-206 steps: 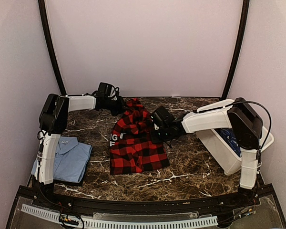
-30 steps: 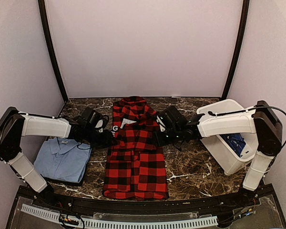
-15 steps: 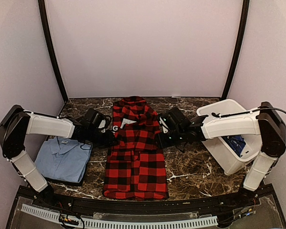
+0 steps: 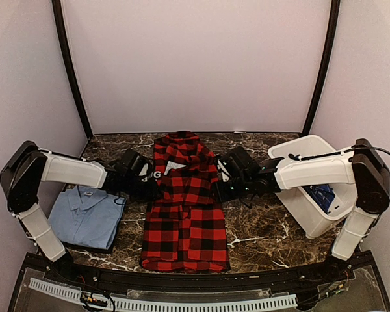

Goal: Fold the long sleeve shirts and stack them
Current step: Flatten out the square-folded shirt at the center of the board.

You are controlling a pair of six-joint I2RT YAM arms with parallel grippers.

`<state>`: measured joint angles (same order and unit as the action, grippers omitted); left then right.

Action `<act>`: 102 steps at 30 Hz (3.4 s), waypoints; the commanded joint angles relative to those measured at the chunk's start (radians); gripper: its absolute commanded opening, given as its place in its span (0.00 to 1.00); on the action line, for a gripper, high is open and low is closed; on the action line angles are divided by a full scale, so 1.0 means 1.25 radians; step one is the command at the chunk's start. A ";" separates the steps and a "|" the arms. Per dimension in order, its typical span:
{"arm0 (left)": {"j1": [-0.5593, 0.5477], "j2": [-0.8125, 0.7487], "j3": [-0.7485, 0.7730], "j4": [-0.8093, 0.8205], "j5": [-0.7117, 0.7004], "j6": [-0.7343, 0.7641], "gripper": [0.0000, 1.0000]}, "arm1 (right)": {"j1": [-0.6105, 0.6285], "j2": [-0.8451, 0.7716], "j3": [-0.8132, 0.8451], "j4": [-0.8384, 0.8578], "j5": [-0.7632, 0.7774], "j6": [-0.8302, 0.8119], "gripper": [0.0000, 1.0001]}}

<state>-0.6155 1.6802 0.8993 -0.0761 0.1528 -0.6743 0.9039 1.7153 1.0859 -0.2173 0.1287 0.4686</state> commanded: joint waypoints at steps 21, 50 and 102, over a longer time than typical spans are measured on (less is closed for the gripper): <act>-0.024 0.002 0.045 -0.026 -0.046 0.017 0.03 | -0.003 0.023 0.014 0.035 -0.017 -0.012 0.51; -0.024 -0.185 0.032 -0.094 -0.199 -0.001 0.00 | 0.097 0.276 0.219 -0.024 0.146 -0.268 0.70; -0.016 -0.225 0.030 -0.102 -0.238 -0.004 0.00 | 0.085 0.235 0.188 -0.036 0.113 -0.240 0.58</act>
<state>-0.6395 1.4364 0.9344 -0.1925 -0.1329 -0.6777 0.9886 1.9949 1.3235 -0.2626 0.2684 0.1905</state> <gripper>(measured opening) 0.006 0.576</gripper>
